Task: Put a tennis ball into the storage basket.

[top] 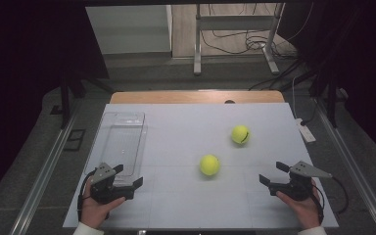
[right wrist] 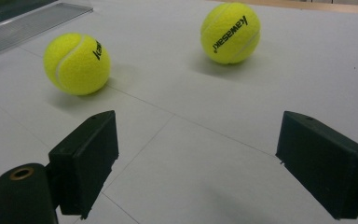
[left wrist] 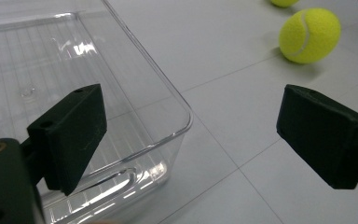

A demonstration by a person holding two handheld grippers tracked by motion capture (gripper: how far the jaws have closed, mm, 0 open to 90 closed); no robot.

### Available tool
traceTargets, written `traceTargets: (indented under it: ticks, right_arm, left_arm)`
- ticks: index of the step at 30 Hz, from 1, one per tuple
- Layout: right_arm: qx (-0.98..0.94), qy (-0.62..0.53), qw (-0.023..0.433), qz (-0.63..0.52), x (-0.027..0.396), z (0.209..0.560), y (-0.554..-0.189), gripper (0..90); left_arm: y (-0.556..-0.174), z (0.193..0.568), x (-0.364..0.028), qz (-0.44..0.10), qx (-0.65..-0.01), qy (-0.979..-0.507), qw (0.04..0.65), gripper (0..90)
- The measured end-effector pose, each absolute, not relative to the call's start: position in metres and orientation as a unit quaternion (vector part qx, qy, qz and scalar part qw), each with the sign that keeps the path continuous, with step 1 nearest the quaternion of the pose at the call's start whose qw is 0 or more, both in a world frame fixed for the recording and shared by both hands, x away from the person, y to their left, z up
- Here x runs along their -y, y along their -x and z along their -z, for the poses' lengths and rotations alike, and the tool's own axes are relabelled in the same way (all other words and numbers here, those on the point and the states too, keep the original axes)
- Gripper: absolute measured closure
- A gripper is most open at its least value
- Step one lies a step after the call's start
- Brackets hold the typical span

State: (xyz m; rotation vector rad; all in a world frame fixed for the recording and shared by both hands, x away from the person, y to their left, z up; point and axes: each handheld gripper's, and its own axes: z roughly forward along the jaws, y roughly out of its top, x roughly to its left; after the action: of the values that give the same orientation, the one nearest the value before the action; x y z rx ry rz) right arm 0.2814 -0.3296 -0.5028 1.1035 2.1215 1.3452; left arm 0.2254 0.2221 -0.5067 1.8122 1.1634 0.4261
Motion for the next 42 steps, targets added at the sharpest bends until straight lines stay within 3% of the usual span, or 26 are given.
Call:
traceTargets:
  ticks: [42]
  right_arm:
    - [-0.767, -0.394, 0.194, -0.468, 0.324, 0.504, -0.277, 13.2]
  left_arm:
    - [-0.223, 0.485, -0.213, -0.153, -0.461, -0.739, 0.467, 8.7]
